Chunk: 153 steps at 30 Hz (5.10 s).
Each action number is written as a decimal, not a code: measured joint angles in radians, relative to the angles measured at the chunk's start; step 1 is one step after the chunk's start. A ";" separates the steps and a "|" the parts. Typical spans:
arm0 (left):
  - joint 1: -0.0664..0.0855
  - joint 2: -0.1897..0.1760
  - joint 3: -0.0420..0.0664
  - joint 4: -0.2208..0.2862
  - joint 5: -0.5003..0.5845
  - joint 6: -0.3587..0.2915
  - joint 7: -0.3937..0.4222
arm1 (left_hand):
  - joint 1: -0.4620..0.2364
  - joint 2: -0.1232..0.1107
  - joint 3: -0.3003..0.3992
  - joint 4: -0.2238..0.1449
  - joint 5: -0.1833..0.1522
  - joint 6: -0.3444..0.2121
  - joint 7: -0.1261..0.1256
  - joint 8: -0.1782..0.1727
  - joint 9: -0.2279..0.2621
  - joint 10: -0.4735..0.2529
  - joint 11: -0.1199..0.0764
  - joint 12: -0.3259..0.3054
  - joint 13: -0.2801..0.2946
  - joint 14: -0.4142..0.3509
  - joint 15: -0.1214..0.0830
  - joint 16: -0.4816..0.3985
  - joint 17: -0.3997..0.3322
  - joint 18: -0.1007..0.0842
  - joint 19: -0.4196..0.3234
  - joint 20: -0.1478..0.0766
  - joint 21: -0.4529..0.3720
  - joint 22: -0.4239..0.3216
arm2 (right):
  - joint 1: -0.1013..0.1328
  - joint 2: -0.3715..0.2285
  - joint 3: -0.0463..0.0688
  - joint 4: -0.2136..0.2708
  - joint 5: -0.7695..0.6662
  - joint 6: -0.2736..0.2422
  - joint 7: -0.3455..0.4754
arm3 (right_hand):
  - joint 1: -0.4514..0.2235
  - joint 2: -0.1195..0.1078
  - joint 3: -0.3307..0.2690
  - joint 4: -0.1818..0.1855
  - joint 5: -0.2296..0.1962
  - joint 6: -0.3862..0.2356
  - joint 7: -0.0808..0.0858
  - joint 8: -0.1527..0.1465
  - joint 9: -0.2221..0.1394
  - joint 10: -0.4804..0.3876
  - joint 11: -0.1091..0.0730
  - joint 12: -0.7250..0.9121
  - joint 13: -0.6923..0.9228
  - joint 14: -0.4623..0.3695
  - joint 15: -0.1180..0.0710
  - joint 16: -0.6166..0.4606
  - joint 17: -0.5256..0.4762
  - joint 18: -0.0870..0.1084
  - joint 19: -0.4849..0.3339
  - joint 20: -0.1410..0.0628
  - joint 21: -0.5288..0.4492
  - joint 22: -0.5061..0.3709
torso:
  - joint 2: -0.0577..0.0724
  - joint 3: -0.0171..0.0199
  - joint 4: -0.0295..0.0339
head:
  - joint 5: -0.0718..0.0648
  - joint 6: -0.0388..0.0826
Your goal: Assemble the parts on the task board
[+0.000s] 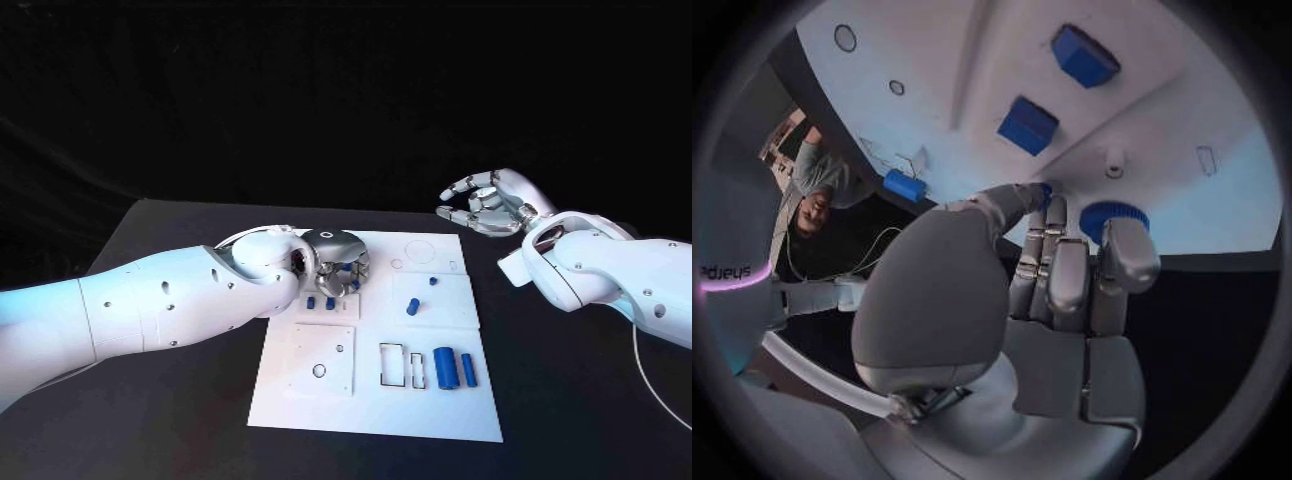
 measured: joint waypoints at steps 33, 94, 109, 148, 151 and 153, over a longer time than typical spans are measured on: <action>0.001 -0.141 0.051 0.062 0.096 -0.003 -0.010 | -0.020 -0.010 -0.003 -0.002 0.000 0.006 0.001 -0.007 -0.002 0.012 -0.002 -0.019 -0.002 0.000 0.000 0.000 -0.017 0.000 0.000 0.000 0.004 0.003 | -0.008 -0.004 0.000 -0.004 0.000 0.000 0.003 | 0.000 0.000 0.000 0.000 0.000 0.000 0.000 0.000 -0.001 0.000 0.000 0.000 0.000 0.000 0.000 0.000 0.000 0.000 0.000 0.000 0.000 0.000 | -0.003 -0.0013 0.0028 | 0.002 0.005; -0.008 -0.118 0.037 0.024 0.107 0.051 -0.014 | -0.033 -0.022 -0.007 -0.001 0.000 0.014 0.001 -0.023 -0.005 0.019 -0.002 -0.044 -0.007 0.000 0.000 0.000 -0.021 0.000 -0.006 -0.005 -0.004 -0.016 | -0.009 -0.002 0.000 -0.006 0.000 -0.001 0.005 | 0.000 0.000 0.003 0.003 0.000 0.000 0.000 0.000 -0.002 0.000 0.000 0.000 -0.001 0.000 0.000 0.000 0.000 0.000 0.000 0.000 0.000 0.000 | -0.003 -0.0001 0.0021 | 0.005 -0.005; -0.011 -0.120 0.035 0.022 0.114 0.051 -0.012 | -0.061 -0.050 -0.022 0.007 0.000 -0.027 0.020 -0.065 -0.024 -0.011 0.028 -0.113 -0.031 -0.018 0.018 0.000 -0.052 0.000 -0.027 0.009 -0.032 -0.052 | -0.009 -0.002 0.000 -0.006 0.000 -0.001 0.005 | 0.000 0.000 0.003 0.003 0.000 0.000 0.000 0.000 -0.002 0.000 0.000 0.000 -0.002 0.000 0.000 0.000 0.000 0.000 0.000 0.000 -0.003 0.000 | -0.003 0.0003 0.0021 | 0.003 -0.005; -0.007 -0.280 0.059 0.079 0.783 -0.175 0.161 | -0.048 -0.029 -0.047 0.032 0.000 -0.036 0.041 -0.099 -0.062 -0.043 0.042 -0.132 -0.066 -0.269 0.036 -0.207 -0.546 0.063 -0.271 0.016 -0.323 -0.423 | -0.034 -0.039 -0.001 0.024 -0.425 0.235 -0.123 | 0.074 -0.043 0.234 -0.114 -0.074 0.094 -0.007 -0.021 -0.042 -0.268 0.014 -1.039 -0.959 0.002 -0.005 -0.074 -0.035 0.016 -0.016 0.005 -0.035 -0.001 | -0.004 0.0005 0.0022 | -0.046 0.009; -0.007 -0.291 0.054 0.094 0.999 -0.177 0.215 | -0.053 -0.018 -0.051 0.036 0.000 -0.015 0.026 -0.079 -0.057 -0.005 0.029 -0.101 -0.055 -0.279 0.026 -0.228 -0.565 0.063 -0.275 0.012 -0.345 -0.438 | -0.047 -0.035 -0.002 0.036 -0.539 0.254 -0.153 | 0.068 -0.049 0.232 -0.116 -0.077 0.098 -0.005 -0.021 -0.043 -0.266 0.016 -1.050 -0.974 0.002 -0.005 -0.074 -0.035 0.016 -0.012 0.009 -0.035 0.000 | -0.003 0.0001 0.0028 | -0.058 0.009; -0.007 -0.297 0.053 0.105 1.110 -0.176 0.244 | -0.055 -0.016 -0.061 0.037 0.000 -0.011 0.022 -0.075 -0.055 0.009 0.023 -0.087 -0.050 -0.281 0.024 -0.232 -0.571 0.063 -0.277 0.009 -0.355 -0.445 | -0.054 -0.032 -0.002 0.043 -0.602 0.260 -0.172 | 0.062 -0.055 0.232 -0.116 -0.077 0.101 -0.008 -0.021 -0.044 -0.265 0.017 -1.059 -0.982 0.002 -0.005 -0.074 -0.035 0.016 -0.010 0.006 -0.035 0.000 | -0.003 -0.0002 0.0034 | -0.066 0.008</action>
